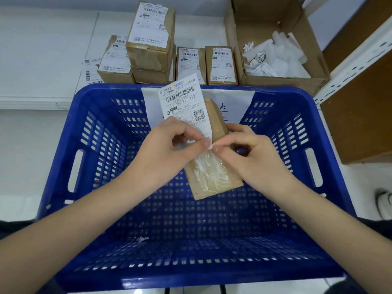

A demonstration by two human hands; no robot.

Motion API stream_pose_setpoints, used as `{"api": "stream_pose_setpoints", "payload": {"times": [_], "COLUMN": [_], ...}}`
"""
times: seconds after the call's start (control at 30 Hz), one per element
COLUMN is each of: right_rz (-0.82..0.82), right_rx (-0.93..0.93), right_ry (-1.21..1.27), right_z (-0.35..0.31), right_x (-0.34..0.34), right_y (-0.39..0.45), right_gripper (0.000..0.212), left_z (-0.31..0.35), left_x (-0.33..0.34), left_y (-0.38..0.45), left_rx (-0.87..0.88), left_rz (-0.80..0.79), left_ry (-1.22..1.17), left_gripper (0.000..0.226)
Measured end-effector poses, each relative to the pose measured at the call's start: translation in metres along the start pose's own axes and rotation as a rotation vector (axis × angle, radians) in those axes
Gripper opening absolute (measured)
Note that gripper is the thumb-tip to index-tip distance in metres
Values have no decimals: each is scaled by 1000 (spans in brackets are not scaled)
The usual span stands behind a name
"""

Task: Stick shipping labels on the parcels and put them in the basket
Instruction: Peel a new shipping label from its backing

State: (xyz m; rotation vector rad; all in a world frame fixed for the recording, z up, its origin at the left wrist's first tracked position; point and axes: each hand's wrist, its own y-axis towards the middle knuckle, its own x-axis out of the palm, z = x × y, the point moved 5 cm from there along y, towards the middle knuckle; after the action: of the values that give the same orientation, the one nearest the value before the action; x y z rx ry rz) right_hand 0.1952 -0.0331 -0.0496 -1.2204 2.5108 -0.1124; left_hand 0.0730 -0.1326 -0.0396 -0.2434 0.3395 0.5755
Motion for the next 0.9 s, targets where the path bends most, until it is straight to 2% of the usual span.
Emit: {"api": "stream_pose_setpoints", "payload": {"times": [0.2, 0.53, 0.6, 0.73, 0.9], "right_rz": [8, 9, -11, 24, 38], "right_rx": [23, 92, 120, 71, 60], "right_ry": [-4, 10, 10, -33, -57], "right_z": [2, -1, -1, -5, -5], "right_x": [0, -4, -3, -3, -6], "right_y": [1, 2, 2, 1, 1], "right_gripper": [16, 9, 13, 39, 39], "left_z": [1, 5, 4, 5, 5], "left_x": [-2, -1, -1, -2, -2], "left_y": [1, 0, 0, 1, 0], "left_rx": [-6, 1, 9, 40, 55], "left_rz": [16, -2, -7, 7, 20], "left_ry": [14, -30, -31, -56, -80], "left_gripper": [12, 18, 20, 21, 19]}}
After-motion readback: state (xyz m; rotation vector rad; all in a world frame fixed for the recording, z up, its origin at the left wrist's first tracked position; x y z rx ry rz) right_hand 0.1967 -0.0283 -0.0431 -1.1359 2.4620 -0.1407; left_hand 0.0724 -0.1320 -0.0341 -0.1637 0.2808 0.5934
